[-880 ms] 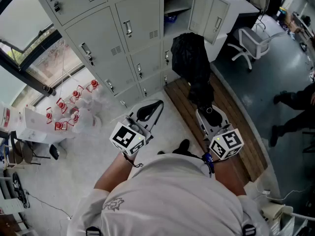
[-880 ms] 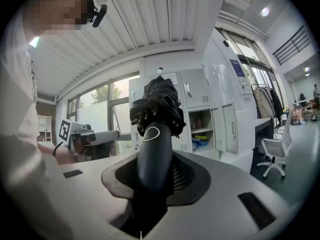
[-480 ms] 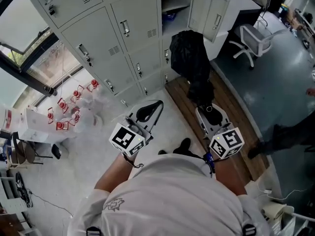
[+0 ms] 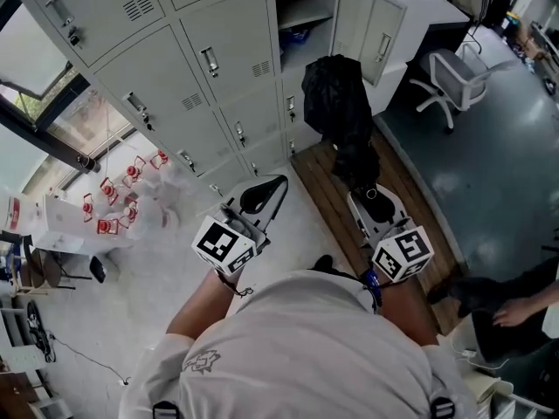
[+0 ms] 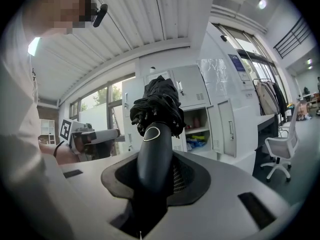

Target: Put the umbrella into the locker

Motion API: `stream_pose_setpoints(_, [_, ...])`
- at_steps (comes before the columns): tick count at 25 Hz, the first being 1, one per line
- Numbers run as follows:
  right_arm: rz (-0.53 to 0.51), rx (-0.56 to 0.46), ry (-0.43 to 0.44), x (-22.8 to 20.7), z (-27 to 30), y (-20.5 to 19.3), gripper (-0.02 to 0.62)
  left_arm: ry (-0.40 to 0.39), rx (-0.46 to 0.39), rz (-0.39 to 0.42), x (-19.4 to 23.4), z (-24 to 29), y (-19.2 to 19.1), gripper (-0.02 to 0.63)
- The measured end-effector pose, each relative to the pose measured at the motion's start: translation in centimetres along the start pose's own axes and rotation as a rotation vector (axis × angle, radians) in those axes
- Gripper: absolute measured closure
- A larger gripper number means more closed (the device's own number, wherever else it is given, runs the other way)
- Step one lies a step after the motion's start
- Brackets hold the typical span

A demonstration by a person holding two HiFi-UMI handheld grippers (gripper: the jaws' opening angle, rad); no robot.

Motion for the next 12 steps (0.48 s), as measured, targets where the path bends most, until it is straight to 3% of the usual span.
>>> stream_pose_setpoints(12, [-0.007, 0.043, 0.048, -9.5, 1.9, 0.2, 0.456, 0.062, 0.011, -0.008, 0.6, 8.4, -2.5, 0.595])
Point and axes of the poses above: the fingertips, and each gripper's own axes: z forward along the fingers, x to its left, y out of its top, the point moved 7 cm from there along -z, backward along the fingers, and after that the axes turned 6 degrees about -x, right-handed, at the moved point
